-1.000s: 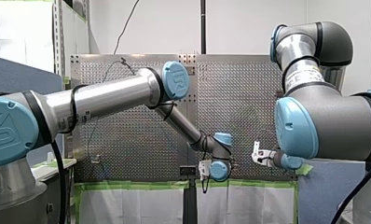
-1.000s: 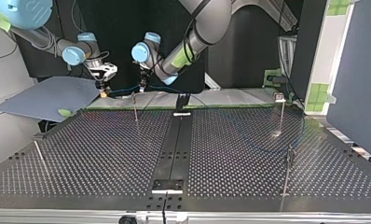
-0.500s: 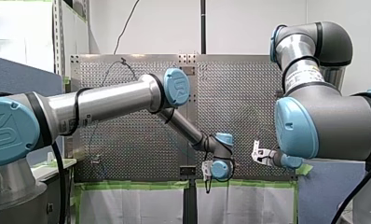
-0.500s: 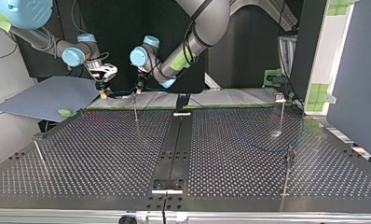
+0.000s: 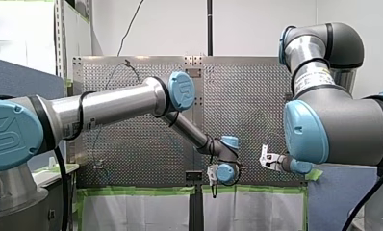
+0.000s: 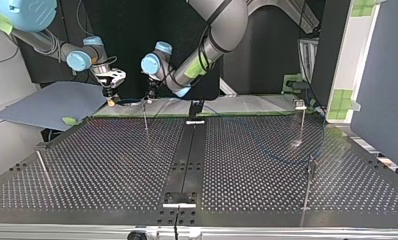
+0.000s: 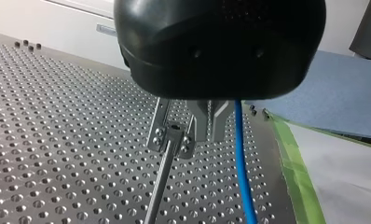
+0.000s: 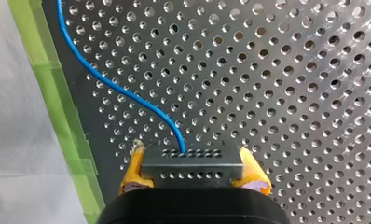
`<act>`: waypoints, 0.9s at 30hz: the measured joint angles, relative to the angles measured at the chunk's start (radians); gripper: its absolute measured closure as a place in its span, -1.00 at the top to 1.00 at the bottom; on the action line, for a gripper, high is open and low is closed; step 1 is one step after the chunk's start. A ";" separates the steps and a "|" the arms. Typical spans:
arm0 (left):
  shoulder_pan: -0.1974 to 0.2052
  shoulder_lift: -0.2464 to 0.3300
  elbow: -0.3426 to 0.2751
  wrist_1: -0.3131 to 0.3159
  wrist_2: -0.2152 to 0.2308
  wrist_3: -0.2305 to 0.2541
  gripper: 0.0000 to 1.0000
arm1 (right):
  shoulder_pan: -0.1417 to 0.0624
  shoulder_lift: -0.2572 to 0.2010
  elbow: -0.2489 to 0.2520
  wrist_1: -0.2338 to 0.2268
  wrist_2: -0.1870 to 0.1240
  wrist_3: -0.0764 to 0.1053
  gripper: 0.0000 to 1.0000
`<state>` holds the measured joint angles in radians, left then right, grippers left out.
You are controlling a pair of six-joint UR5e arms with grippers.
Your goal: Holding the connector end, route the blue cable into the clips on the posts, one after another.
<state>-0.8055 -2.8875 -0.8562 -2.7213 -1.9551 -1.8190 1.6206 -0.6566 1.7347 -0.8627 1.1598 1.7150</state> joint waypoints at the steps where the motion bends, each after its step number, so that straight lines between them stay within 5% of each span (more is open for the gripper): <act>1: 0.001 0.000 0.000 0.001 0.000 0.000 -1.00 | 0.000 0.000 0.000 -0.003 0.000 0.000 -1.00; 18: 0.047 -0.021 0.035 0.002 0.018 -0.001 -1.00 | 0.003 0.003 -0.011 -0.032 -0.002 0.000 -1.00; 27: 0.050 -0.029 0.037 0.010 0.027 -0.007 -1.00 | -0.014 0.012 -0.021 -0.025 0.043 0.009 -1.00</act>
<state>-0.7555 -2.9163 -0.8193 -2.7113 -1.9277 -1.8257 1.6062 -0.6442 1.7140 -0.8879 1.2029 1.7237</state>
